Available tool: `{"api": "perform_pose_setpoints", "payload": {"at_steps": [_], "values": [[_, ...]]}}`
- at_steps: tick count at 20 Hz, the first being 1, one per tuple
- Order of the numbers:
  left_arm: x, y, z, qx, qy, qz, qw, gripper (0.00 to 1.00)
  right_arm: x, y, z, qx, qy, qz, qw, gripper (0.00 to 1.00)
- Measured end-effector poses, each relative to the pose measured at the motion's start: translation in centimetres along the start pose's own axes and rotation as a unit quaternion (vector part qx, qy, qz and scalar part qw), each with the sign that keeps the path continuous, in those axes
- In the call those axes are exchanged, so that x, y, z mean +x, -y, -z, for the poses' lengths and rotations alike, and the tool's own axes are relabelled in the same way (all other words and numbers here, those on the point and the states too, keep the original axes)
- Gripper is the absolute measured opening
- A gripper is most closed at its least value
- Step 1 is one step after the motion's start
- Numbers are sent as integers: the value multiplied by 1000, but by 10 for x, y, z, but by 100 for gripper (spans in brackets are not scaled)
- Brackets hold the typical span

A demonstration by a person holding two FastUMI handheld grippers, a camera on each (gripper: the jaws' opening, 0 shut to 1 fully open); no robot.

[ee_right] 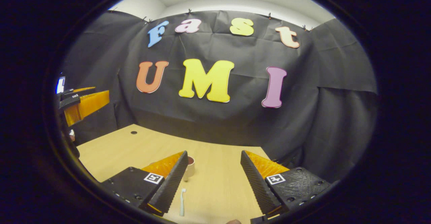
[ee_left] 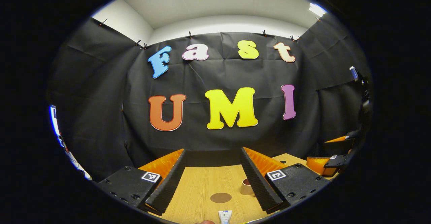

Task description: Put the toothbrush and toothpaste on the desktop into the cup, then pick up the cup and place it on the coaster on the desktop.

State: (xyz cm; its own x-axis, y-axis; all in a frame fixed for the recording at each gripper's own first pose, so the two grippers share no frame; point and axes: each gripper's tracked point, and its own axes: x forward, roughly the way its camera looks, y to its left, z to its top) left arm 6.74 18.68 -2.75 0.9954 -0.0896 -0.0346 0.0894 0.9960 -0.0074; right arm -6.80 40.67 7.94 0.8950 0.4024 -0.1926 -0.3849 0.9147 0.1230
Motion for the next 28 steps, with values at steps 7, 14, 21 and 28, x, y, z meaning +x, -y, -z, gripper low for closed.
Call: {"api": "perform_pose_setpoints", "payload": {"at_steps": [7,14,21,28], "values": [[9,-18,11,14,-8,14,1000,99,32,-37,71,22,-134,-15,991,94],[17,-36,30,11,-26,39,999,99,44,-64,136,28,-245,-11,969,94],[17,-49,38,17,-49,8,999,99,55,-79,190,33,-339,-34,940,82],[7,-51,50,23,-77,-27,996,99,53,-92,235,7,-419,-67,906,74]]}}
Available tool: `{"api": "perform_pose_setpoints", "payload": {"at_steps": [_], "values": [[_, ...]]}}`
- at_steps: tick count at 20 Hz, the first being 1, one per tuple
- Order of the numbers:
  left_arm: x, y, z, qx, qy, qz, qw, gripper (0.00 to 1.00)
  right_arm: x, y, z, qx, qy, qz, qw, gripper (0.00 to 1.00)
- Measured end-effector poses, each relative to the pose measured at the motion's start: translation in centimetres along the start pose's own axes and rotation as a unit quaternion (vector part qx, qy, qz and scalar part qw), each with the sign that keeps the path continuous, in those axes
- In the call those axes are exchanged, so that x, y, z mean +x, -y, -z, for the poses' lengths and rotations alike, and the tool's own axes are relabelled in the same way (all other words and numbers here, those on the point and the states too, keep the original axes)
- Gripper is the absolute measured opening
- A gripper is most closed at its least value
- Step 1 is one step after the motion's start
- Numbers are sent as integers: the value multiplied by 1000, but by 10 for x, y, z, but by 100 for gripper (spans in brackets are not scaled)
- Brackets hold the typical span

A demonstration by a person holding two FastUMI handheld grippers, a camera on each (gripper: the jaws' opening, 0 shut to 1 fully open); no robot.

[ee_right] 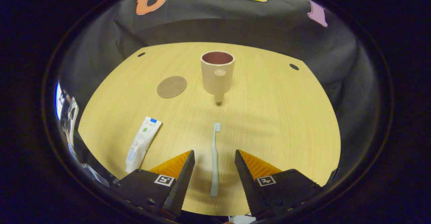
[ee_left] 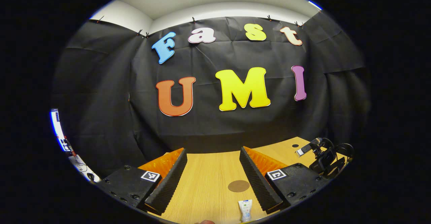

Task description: Put the toothbrush and toothpaste on the desktop into the cup, then pick up the cup and place it on the coaster on the desktop.

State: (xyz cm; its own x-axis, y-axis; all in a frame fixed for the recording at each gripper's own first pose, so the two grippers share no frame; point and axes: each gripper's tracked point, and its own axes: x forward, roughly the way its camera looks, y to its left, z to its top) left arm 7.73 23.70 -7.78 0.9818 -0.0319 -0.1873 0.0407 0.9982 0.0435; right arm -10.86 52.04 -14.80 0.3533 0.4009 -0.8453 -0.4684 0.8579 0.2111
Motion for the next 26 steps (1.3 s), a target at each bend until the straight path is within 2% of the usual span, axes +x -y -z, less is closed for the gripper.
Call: {"api": "perform_pose_setpoints", "payload": {"at_steps": [1,3,6,7,9,10,12,14,18,20,22,26], "values": [[-1,-1,1,2,-2,-4,1000,99,3,1,4,1,-14,-1,1000,73],[-6,-4,5,3,-10,-16,1000,99,10,-1,10,1,-38,-2,999,60],[-9,-7,14,0,-26,-29,999,99,19,1,20,-9,-70,4,998,57],[-9,-8,14,0,-30,-32,999,99,22,-1,23,-9,-80,-2,997,51],[-11,-9,17,0,-36,-38,999,99,28,-3,28,-3,-104,-3,995,46],[-11,-9,19,1,-40,-41,998,99,28,-8,29,8,-113,-15,993,45],[-12,-9,22,0,-47,-47,998,99,33,-7,30,12,-127,-13,992,48],[-11,-9,26,0,-56,-52,997,99,35,-10,27,22,-137,-20,990,40],[-9,-4,33,4,-76,-59,995,99,37,-12,25,39,-150,-21,988,15],[-8,1,38,8,-89,-56,994,99,39,-13,22,40,-142,-27,989,12],[-7,8,44,7,-102,-52,993,99,39,-14,21,45,-140,-41,988,6],[-9,23,65,-16,-148,-45,988,100,38,-11,18,51,-137,-62,987,2]]}}
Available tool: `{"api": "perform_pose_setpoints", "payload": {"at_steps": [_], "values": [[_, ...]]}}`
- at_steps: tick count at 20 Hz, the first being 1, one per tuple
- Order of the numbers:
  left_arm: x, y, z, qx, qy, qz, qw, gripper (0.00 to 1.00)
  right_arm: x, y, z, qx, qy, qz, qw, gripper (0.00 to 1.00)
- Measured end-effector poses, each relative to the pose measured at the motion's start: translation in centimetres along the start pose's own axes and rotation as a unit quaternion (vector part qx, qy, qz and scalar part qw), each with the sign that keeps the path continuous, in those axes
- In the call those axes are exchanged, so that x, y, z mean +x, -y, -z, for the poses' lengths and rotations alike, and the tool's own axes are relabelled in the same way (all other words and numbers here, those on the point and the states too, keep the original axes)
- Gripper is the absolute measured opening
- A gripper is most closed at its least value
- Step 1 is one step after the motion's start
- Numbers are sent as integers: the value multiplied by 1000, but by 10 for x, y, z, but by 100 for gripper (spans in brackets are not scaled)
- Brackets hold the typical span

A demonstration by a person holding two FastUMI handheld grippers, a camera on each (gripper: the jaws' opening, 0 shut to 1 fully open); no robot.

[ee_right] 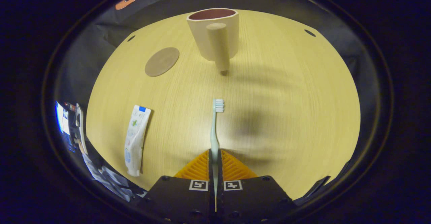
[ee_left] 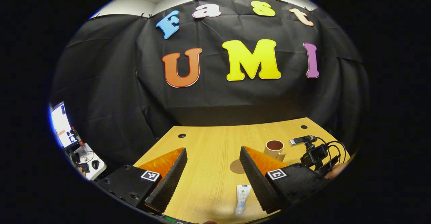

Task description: Put the toothbrush and toothpaste on the desktop into the cup, then pick up the cup and place it on the coaster on the desktop.

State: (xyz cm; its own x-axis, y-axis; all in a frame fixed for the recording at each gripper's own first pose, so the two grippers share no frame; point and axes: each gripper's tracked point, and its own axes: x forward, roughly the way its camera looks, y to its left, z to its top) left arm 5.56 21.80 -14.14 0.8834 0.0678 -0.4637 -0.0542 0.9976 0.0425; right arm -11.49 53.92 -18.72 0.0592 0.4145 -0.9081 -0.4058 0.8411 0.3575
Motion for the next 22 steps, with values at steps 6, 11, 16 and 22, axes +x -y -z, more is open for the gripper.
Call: {"api": "perform_pose_setpoints", "payload": {"at_steps": [6,11,16,22], "values": [[6,21,39,-30,-87,19,996,99,-20,1,-7,-29,27,-16,999,2],[6,45,79,-46,-165,73,982,100,-41,-3,-11,-27,58,-19,998,2],[5,57,136,-48,-277,119,952,100,-59,-3,-15,-9,86,-6,996,2],[6,70,194,-49,-396,151,904,100,-75,-8,-16,0,101,-4,995,2]]}}
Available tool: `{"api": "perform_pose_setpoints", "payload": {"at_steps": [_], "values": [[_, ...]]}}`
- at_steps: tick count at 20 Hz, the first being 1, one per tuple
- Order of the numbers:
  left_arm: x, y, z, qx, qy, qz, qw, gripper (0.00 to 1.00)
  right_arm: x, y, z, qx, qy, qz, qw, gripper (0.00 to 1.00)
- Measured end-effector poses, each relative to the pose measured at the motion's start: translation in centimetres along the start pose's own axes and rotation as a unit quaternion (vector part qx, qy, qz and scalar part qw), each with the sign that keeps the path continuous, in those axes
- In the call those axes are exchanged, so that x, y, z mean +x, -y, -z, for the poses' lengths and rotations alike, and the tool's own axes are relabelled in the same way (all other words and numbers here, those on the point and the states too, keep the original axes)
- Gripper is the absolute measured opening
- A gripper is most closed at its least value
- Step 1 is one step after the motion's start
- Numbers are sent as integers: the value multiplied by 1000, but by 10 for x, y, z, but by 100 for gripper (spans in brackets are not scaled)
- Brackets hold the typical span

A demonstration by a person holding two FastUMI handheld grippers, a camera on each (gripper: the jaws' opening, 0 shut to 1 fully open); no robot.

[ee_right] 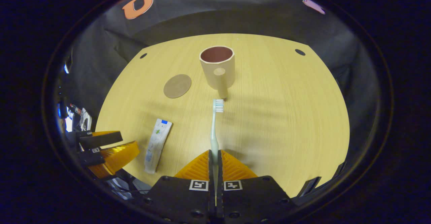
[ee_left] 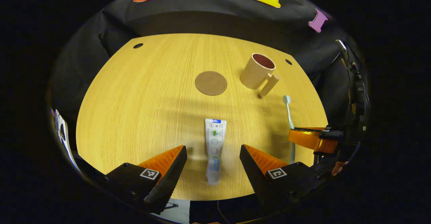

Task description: Put the toothbrush and toothpaste on the desktop into the cup, then pick up the cup and place it on the coaster on the desktop.

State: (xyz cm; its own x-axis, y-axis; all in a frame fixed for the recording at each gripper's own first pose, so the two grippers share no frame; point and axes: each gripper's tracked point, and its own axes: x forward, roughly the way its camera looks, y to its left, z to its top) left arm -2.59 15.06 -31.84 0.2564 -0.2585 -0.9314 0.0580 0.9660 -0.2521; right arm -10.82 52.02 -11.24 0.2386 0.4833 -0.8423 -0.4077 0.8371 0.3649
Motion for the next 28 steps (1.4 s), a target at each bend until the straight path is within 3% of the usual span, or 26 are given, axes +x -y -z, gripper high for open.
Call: {"api": "perform_pose_setpoints", "payload": {"at_steps": [7,11,17,20,28], "values": [[34,-9,31,10,-76,5,997,100,-14,-2,-6,2,20,9,1000,2],[45,-11,38,27,-97,8,995,95,-20,-5,-13,1,33,3,999,2],[50,-12,33,34,-104,3,994,63,-19,-9,-27,-8,49,1,999,2],[51,-13,33,21,-115,1,993,39,-16,-9,-36,-10,57,-3,998,2],[45,-10,4,19,-92,10,995,18,-20,-7,-87,-9,134,-18,991,2]]}}
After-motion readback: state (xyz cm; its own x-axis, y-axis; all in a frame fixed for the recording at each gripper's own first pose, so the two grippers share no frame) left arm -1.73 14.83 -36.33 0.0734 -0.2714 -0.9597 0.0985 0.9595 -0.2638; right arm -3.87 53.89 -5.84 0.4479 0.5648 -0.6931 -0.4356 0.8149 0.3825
